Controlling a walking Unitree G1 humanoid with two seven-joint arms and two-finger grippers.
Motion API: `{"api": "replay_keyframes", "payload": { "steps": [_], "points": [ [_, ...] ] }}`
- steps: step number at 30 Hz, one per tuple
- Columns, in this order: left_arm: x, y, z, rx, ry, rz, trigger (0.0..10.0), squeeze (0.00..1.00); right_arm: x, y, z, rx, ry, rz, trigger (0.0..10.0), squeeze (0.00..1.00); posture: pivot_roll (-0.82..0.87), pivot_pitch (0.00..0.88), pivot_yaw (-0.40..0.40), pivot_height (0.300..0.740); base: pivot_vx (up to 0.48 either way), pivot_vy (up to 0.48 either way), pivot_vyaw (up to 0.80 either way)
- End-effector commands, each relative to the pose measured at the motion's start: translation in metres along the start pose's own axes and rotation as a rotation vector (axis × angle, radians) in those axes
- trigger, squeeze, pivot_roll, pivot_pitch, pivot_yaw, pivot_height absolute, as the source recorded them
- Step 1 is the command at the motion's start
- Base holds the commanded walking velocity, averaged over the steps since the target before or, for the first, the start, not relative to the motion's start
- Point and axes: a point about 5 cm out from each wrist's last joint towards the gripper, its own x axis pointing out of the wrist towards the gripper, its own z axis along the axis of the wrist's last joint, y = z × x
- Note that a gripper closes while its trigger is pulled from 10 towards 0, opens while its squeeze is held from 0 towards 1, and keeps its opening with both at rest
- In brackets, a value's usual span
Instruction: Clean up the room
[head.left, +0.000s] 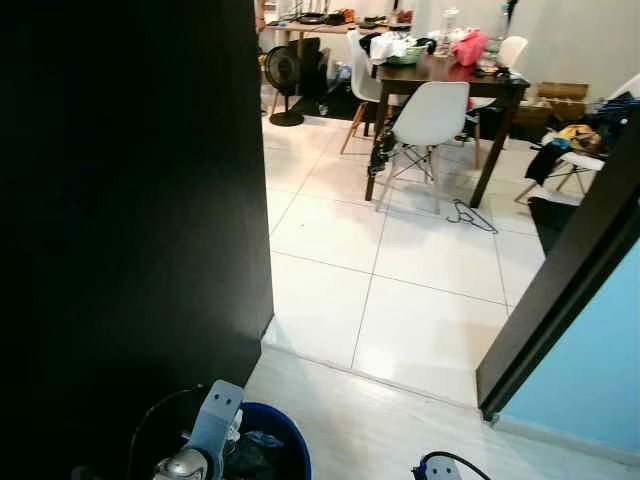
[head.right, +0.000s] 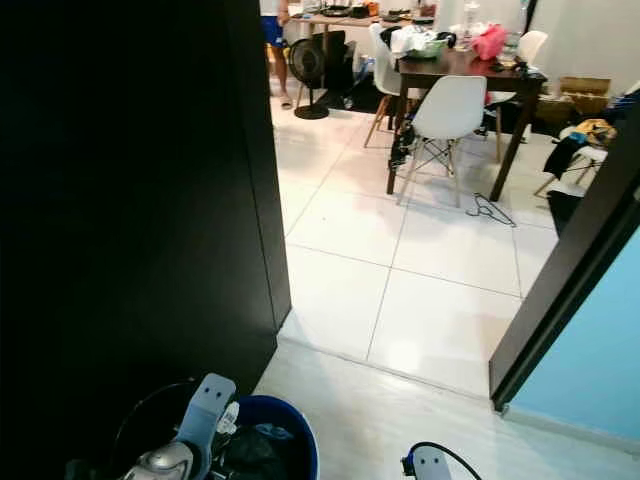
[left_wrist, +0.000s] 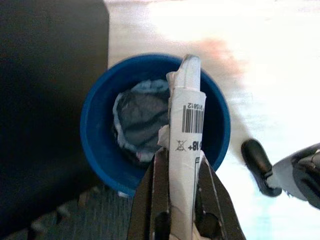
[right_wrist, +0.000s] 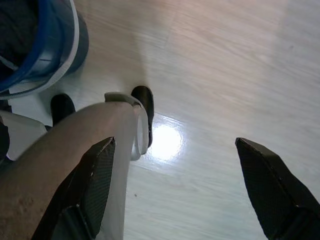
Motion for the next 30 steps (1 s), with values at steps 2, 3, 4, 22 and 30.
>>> {"api": "replay_keyframes", "payload": {
  "steps": [2, 3, 4, 22, 30],
  "points": [
    [0.002, -0.004, 0.007, 0.029, -0.028, -0.015, 10.0, 0.62, 0.0, -0.001, -0.006, -0.01, 0.028, -0.011, 10.0, 0.0, -0.17, 0.03, -0.019, 0.714, 0.0, 0.0, 0.0],
    [0.002, -0.004, 0.011, 0.038, -0.04, -0.013, 10.0, 1.0, -0.001, -0.002, -0.007, -0.009, 0.034, -0.016, 10.0, 0.0, -0.19, 0.036, -0.021, 0.714, 0.0, 0.0, 0.0],
    [0.002, -0.004, 0.011, 0.038, -0.04, -0.013, 10.0, 1.0, -0.001, -0.002, -0.007, -0.009, 0.034, -0.016, 10.0, 0.0, -0.19, 0.036, -0.021, 0.714, 0.0, 0.0, 0.0],
    [-0.006, 0.007, -0.023, 0.279, 0.108, 0.08, 10.0, 0.0, -0.001, -0.006, -0.01, -0.036, 0.04, -0.028, 10.0, 0.0, -0.18, 0.039, -0.035, 0.714, 0.0, 0.0, 0.0],
    [-0.017, 0.004, -0.064, 0.118, 0.234, 0.116, 10.0, 0.0, -0.001, -0.006, -0.008, -0.04, 0.038, -0.03, 10.0, 0.0, -0.14, 0.025, -0.027, 0.714, 0.0, 0.0, 0.0]
  ]
}}
